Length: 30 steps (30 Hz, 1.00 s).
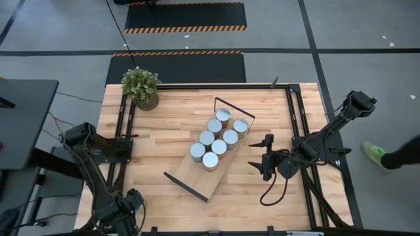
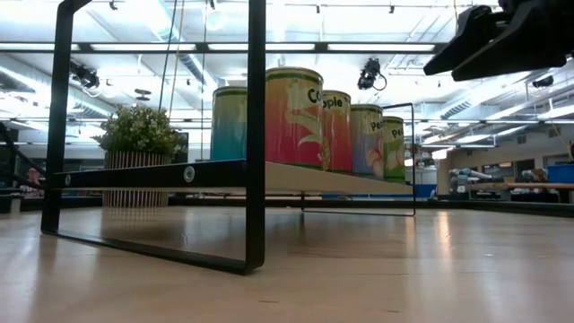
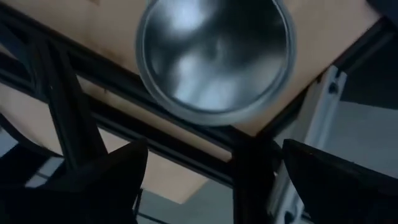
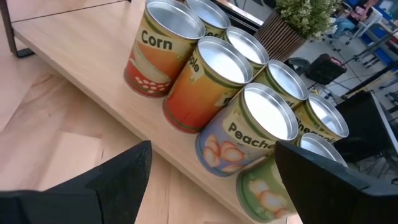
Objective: Pick and place cans onto a shelf
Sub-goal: Put the canned oranges on the shelf
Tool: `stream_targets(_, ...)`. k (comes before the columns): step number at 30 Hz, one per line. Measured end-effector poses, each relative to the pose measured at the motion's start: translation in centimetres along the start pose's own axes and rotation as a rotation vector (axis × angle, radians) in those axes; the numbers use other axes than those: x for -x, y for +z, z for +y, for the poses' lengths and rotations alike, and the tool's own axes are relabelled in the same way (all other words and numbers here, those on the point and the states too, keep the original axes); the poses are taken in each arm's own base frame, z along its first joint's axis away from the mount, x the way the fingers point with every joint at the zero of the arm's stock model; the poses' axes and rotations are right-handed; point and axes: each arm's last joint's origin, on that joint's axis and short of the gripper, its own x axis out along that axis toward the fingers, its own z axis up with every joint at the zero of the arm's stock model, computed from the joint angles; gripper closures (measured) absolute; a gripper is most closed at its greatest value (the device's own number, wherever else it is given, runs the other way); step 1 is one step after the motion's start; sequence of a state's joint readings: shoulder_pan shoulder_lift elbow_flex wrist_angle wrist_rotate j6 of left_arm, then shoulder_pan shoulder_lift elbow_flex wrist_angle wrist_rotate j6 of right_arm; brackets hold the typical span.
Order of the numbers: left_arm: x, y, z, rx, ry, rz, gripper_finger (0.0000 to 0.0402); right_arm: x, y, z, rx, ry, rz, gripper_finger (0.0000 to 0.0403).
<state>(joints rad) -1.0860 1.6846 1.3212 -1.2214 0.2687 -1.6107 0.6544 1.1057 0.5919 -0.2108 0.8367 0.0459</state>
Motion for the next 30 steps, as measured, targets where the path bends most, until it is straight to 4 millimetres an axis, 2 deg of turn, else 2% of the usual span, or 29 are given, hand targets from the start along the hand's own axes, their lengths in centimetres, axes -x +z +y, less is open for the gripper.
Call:
stream_targets(7, -1.5, 1.1, -0.6, -0.034, 0.066, -0.001, 0.0024, -0.1, 0.0, -0.1, 0.026, -0.001, 0.004, 0.0057)
stream_targets(11, -2.0, 2.1, -0.9, -0.029, 0.087, -0.021, 0.0024, -0.3, 0.0, -0.1, 0.033, 0.062, 0.01, 0.0057)
stream_targets(20, -1.6, 4.2, -0.9, -0.03, 0.091, -0.078, 0.0024, -0.3, 0.1, -0.8, 0.015, 0.073, 0.006, 0.0057)
stream_targets(30, -1.6, 4.3, -0.7, -0.02, 0.106, -0.089, 0.0024, -0.2, 0.2, -0.9, 0.016, 0.088, -0.002, 0.0057)
